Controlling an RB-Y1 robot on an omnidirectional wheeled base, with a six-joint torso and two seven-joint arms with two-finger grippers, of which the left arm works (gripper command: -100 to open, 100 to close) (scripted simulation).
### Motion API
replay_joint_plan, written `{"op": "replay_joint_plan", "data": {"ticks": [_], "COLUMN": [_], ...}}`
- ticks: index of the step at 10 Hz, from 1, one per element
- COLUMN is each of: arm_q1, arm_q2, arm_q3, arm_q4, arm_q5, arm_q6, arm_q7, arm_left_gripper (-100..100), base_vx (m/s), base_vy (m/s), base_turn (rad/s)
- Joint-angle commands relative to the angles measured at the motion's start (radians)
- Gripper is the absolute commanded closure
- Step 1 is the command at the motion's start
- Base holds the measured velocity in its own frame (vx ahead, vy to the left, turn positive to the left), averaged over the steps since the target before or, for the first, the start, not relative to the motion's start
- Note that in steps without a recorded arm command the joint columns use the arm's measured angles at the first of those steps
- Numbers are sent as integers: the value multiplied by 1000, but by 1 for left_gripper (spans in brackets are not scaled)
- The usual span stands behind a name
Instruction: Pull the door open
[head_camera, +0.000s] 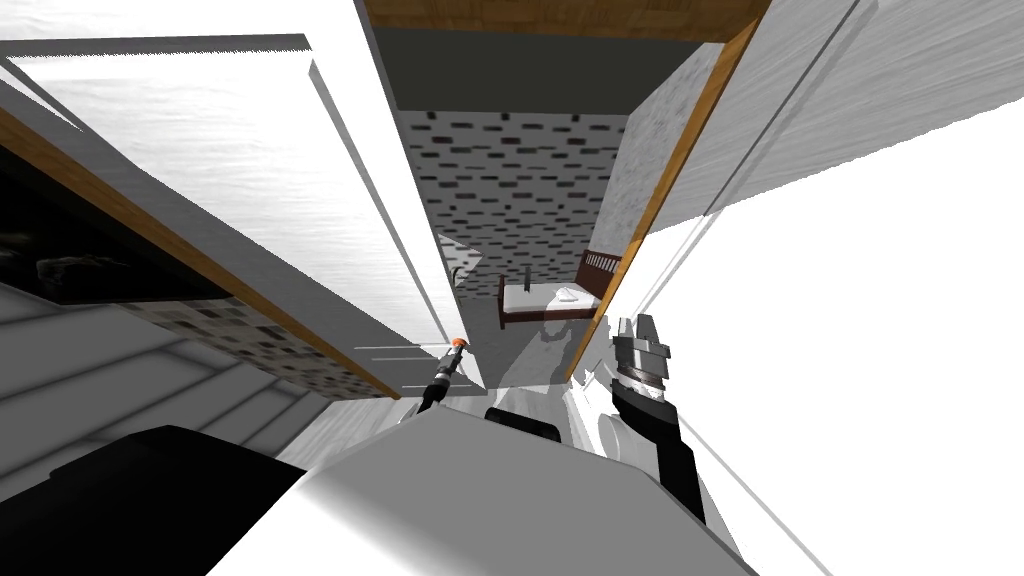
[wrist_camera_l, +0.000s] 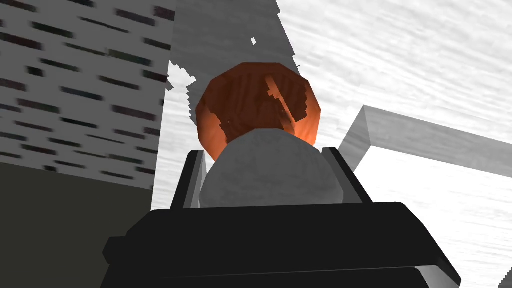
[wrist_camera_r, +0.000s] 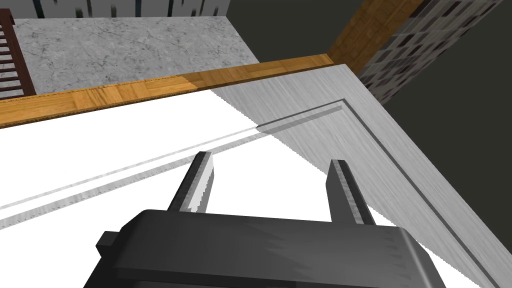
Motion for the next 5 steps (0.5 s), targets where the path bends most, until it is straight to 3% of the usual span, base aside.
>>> {"op": "replay_joint_plan", "data": {"ticks": [1,5], "arm_q1": [-4,-9], "arm_q2": [-3,-1], "arm_q3": [-9,-17], "arm_q4": [6,12], "arm_q5": [10,25], "arm_q6": [0,0], "arm_q7": [50,128], "arm_left_gripper": [100,100], "base_vx": [-47,-35], "base_vy": [11,9], "base_turn": [-34,-22]}}
